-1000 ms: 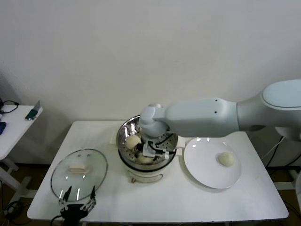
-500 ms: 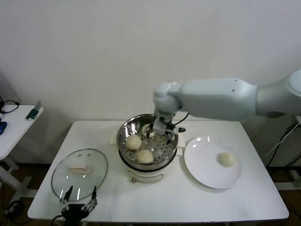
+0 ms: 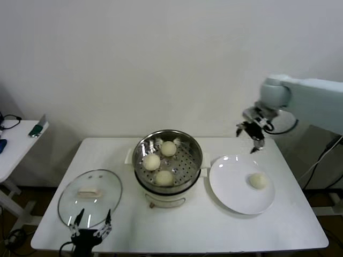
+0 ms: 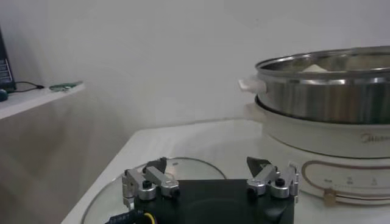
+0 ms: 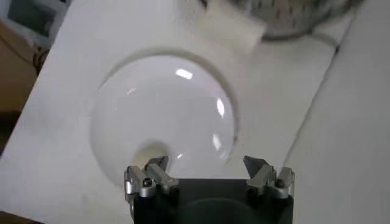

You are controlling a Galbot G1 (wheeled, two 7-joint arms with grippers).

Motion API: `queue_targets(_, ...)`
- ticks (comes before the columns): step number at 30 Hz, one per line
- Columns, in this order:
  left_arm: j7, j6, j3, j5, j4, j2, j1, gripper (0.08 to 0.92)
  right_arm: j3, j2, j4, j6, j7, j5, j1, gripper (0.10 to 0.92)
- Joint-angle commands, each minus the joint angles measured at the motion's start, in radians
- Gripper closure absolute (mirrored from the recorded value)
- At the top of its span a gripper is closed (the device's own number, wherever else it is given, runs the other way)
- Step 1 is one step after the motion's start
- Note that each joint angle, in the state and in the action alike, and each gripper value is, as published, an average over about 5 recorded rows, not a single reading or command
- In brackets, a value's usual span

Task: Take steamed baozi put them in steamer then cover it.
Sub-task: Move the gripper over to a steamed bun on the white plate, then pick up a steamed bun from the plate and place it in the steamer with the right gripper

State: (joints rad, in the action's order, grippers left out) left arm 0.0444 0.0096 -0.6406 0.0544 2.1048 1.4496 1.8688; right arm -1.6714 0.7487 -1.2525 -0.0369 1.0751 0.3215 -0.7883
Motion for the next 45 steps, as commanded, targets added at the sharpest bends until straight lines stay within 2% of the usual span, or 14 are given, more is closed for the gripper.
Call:
queue_targets(1, -0.001, 0.002, -0.002, 0.001, -0.001, 0.001, -0.001, 0.177, 0.252, -0.185, 0.116, -0.127, -0.052, -0.115, 0.382, 0.203)
queue_targets(13, -0.006, 0.003, -0.013, 0.0, -0.009, 0.007, 0.004, 0.177, 0.483, -0.097, 0.232, -0.131, -0.064, -0.164, 0.627, 0.203)
queue_targets(19, -0.006, 0.002, -0.014, -0.002, -0.013, 0.008, 0.007, 0.177, 0.519, -0.042, 0.298, -0.106, -0.061, -0.168, 0.648, 0.203)
queue_targets(32, -0.003, -0.002, -0.015, -0.002, -0.018, 0.012, 0.014, 0.177, 0.529, 0.003, 0.332, -0.099, -0.075, -0.172, 0.664, 0.21)
queue_targets(39, -0.001, -0.001, -0.013, -0.004, -0.016, 0.012, 0.015, 0.177, 0.468, -0.023, 0.281, -0.11, -0.075, -0.155, 0.585, 0.312)
queue_targets(42, -0.001, -0.001, -0.012, -0.004, -0.014, 0.01, 0.014, 0.177, 0.364, -0.048, 0.211, -0.125, -0.073, -0.094, 0.462, 0.32)
queue_targets(45, -0.001, 0.0, -0.01, -0.003, -0.012, 0.009, 0.012, 0.177, 0.204, -0.062, 0.103, -0.148, -0.073, 0.027, 0.237, 0.321)
